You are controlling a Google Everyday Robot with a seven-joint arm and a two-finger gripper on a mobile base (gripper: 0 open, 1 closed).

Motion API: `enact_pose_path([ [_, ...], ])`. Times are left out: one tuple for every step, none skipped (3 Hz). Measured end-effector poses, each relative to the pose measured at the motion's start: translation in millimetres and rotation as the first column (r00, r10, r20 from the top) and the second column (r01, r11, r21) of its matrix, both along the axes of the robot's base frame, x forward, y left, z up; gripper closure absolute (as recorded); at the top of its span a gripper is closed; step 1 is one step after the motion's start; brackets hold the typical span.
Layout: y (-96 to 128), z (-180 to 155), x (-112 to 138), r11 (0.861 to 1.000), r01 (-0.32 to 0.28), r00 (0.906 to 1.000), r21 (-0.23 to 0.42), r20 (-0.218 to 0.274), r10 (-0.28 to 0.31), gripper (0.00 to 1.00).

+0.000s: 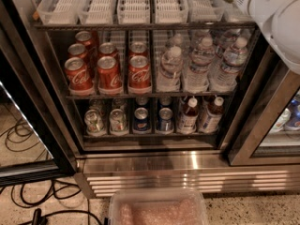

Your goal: Pick green can from top shelf of fridge

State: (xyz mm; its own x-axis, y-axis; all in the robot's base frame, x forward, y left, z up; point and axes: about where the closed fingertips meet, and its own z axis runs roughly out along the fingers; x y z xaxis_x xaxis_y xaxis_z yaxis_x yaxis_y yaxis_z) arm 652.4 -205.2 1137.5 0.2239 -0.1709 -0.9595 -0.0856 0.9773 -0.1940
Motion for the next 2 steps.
enact_pose_path([
  [11, 18, -15, 0.996, -0.085, 0.996, 0.005, -0.029, 0.085, 1.0],
  [1, 29, -40, 0.99, -0.137, 0.9857, 0.015, -0.097, 0.138, 1.0],
])
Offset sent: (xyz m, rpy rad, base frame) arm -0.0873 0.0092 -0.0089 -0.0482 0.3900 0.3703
